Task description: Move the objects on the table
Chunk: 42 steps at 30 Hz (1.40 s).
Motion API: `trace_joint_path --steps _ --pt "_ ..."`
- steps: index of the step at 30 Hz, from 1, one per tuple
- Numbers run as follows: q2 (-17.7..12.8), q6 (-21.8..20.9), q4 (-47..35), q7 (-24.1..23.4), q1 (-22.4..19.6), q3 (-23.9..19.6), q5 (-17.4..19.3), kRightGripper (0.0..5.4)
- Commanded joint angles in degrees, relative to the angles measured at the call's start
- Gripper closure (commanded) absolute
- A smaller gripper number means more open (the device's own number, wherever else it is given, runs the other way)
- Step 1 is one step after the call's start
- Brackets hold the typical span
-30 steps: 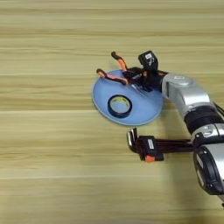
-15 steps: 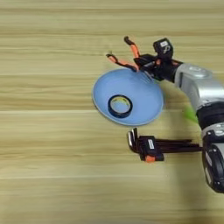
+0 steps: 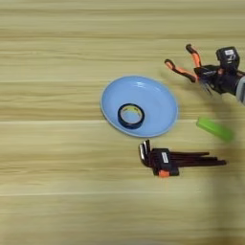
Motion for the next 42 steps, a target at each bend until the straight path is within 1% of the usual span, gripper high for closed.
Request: trace_joint_path --steps 1,5,11,23,32,33,34,37,42 --pt "-4.69 -4.35 2.2 -1.41 -6.37 -0.83 -0.31 4.4" --pt "-5.23 -5.9 5.55 -1.63 -6.59 -0.65 -0.82 4.4" --pt "-5.14 -7.21 8.51 -1.36 -6.35 0.33 -2.15 4.4" --pt "-4.76 -7.88 12.69 -2.9 -5.92 0.48 -3.33 4.4" --pt "-4.29 -8.02 13.91 -3.73 -5.79 0.6 -3.49 4.41" --pt "-4.28 -8.05 14.0 -3.78 -5.82 0.61 -3.49 4.06" --pt "-4.28 -8.09 14.07 -3.86 -5.84 0.61 -3.49 4.02" --pt "-4.28 -8.3 14.22 -4.24 -6.08 0.49 -3.43 3.51" --pt "-4.23 -8.66 13.94 -4.74 -6.79 0.31 -3.24 2.92"
